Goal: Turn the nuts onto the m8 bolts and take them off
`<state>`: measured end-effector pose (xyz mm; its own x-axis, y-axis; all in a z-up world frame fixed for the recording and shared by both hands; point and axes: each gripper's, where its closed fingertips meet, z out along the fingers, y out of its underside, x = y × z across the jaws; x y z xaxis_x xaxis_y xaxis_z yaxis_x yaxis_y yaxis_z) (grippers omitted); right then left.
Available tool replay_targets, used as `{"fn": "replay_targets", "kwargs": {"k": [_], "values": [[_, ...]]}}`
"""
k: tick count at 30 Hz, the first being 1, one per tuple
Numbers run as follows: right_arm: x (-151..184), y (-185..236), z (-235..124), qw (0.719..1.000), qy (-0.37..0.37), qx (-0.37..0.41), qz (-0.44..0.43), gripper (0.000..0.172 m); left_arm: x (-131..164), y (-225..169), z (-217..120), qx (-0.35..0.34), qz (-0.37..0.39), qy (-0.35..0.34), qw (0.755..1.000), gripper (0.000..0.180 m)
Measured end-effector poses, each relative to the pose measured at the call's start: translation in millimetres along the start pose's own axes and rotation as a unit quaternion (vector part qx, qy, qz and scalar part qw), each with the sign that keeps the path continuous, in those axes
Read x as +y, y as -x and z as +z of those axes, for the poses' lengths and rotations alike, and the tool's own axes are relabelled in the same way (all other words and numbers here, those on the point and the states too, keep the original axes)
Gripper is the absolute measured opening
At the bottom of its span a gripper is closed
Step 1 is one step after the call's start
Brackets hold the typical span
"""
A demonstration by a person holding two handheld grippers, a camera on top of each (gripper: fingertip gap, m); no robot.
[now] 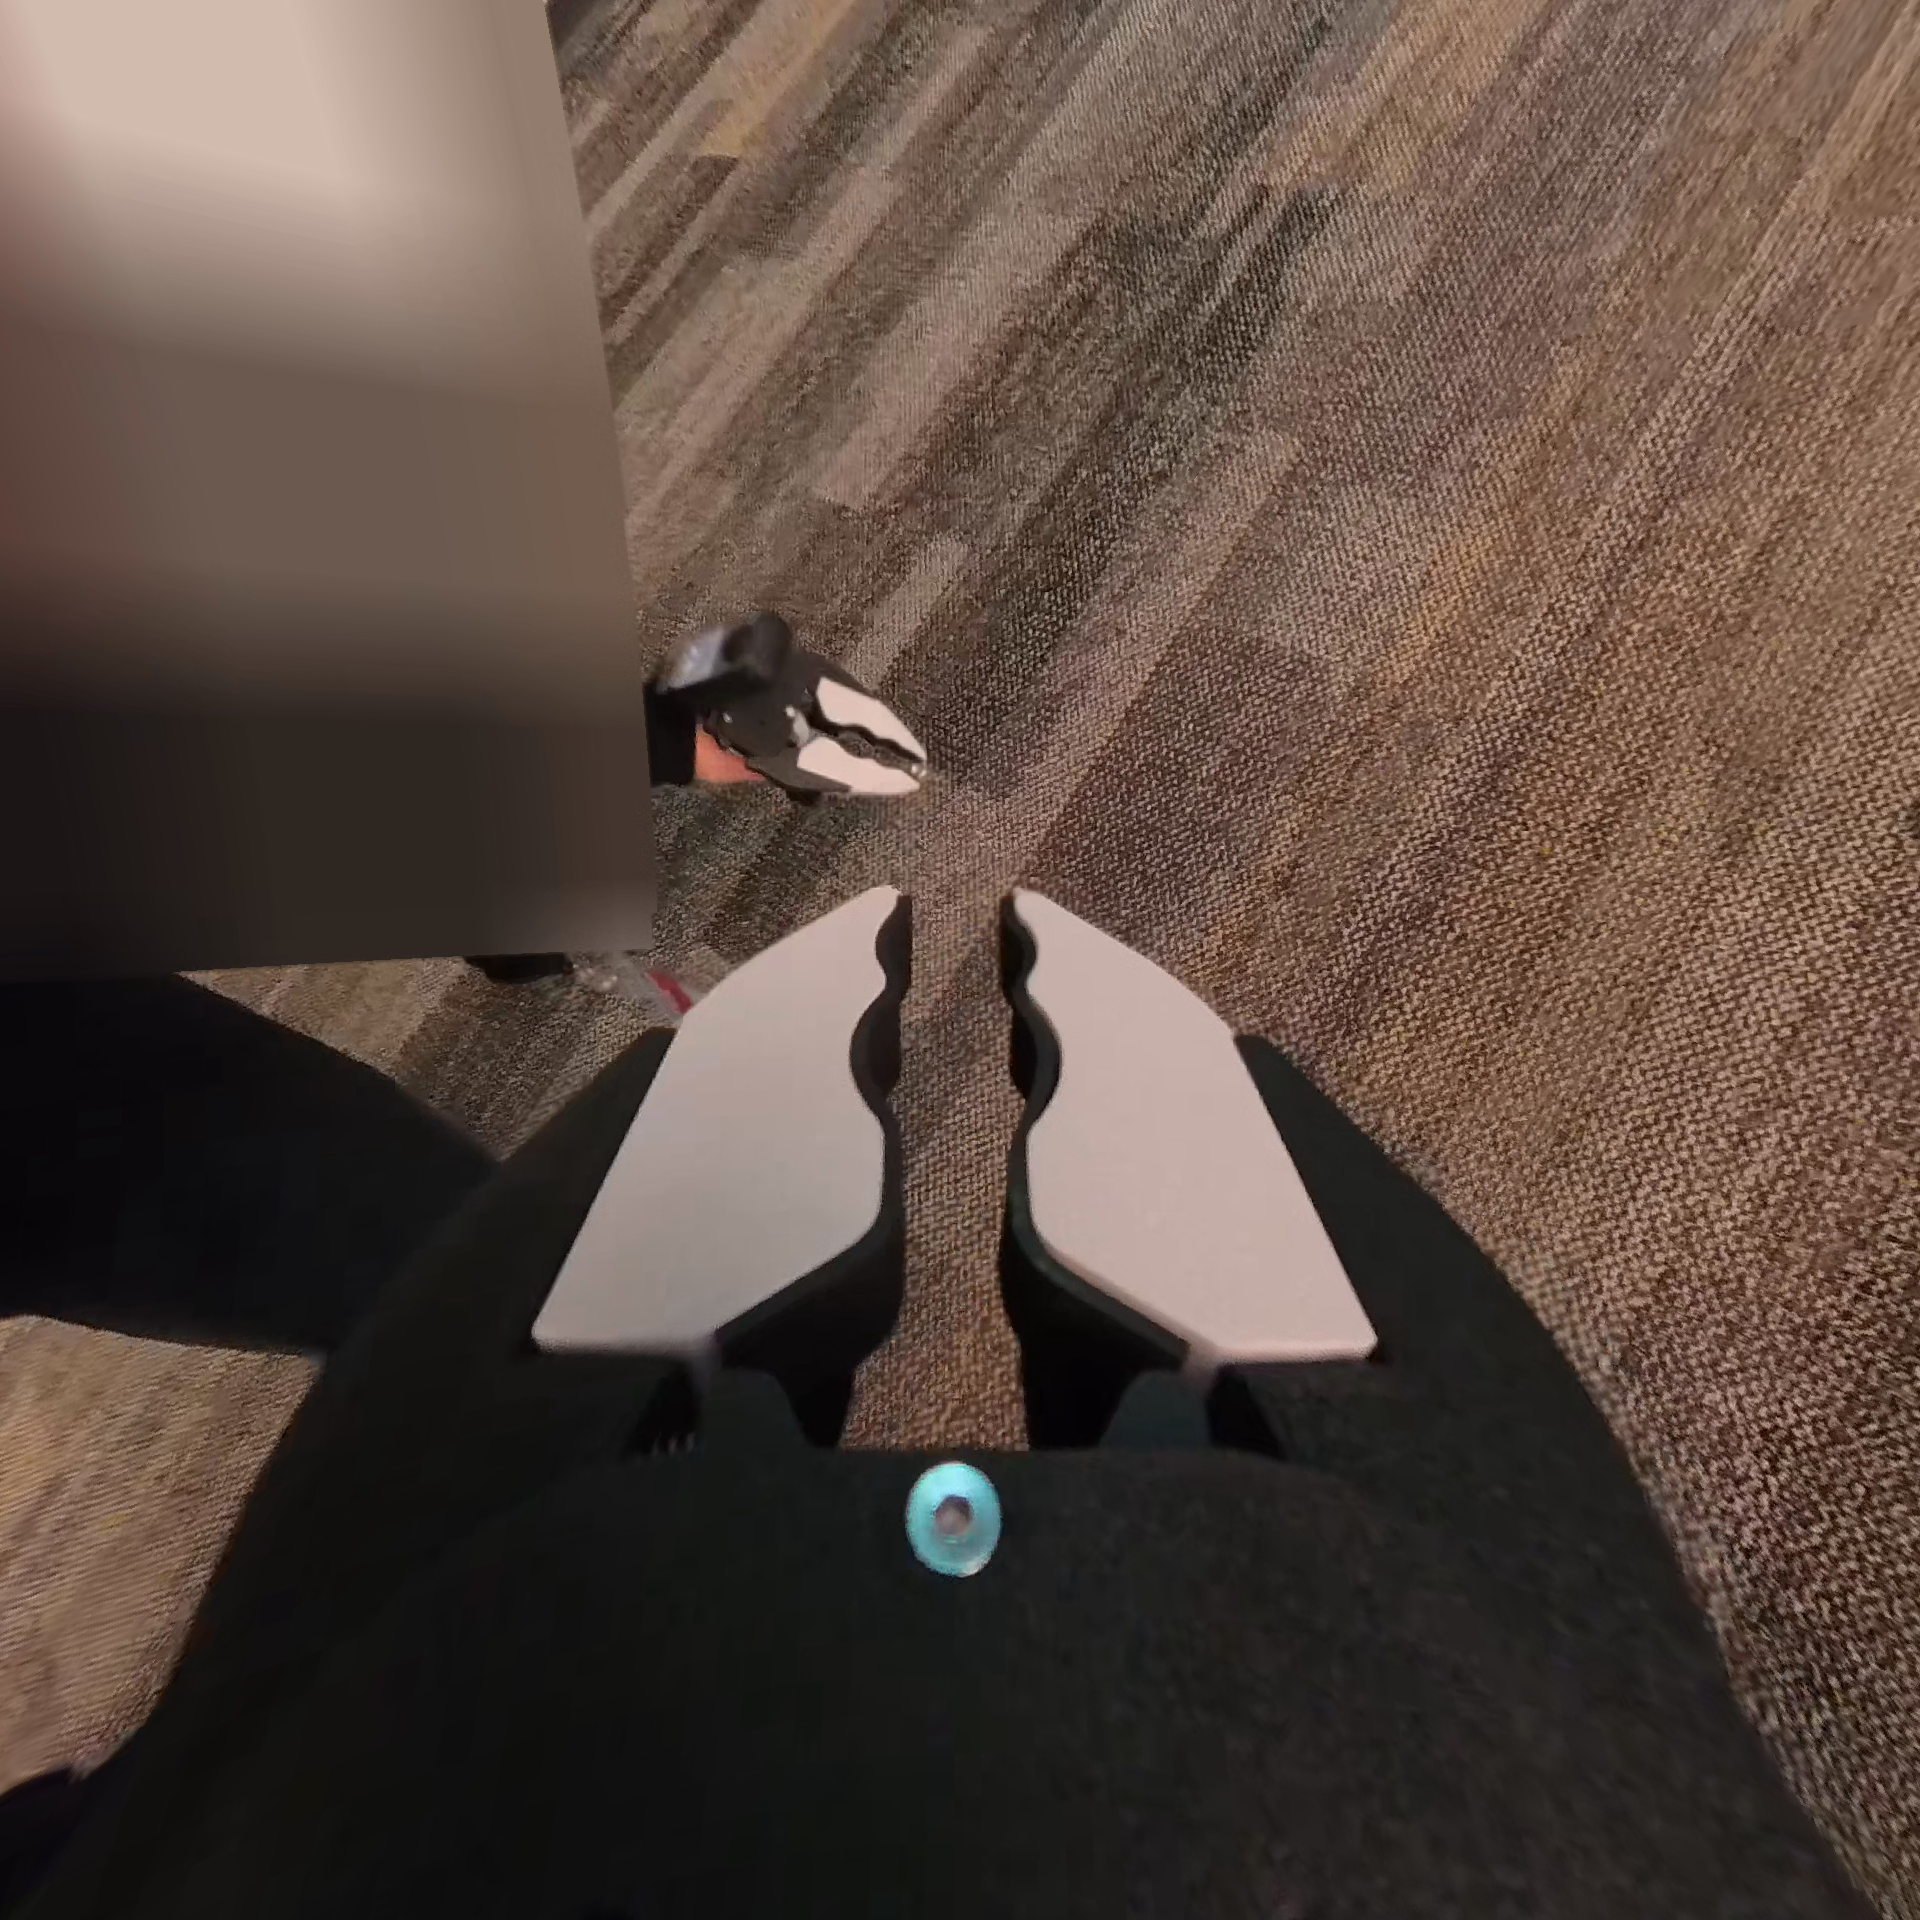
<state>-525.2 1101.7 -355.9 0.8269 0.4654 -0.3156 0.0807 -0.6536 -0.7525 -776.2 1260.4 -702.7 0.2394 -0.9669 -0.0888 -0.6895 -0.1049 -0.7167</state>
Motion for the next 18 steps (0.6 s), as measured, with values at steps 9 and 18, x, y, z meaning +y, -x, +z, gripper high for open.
{"fn": "replay_targets", "kwargs": {"k": [9,18], "values": [[-187,130,-238,0.988,-0.123,0.084,0.028,0.015,-371,-43,-271,0.043,0.060,-0.062,0.995,0.015],[-214,376,-549,0.913,-0.182,0.360,0.064,0.017,-667,-181,-529,0.133,0.163,-0.215,0.954,0.015]]}}
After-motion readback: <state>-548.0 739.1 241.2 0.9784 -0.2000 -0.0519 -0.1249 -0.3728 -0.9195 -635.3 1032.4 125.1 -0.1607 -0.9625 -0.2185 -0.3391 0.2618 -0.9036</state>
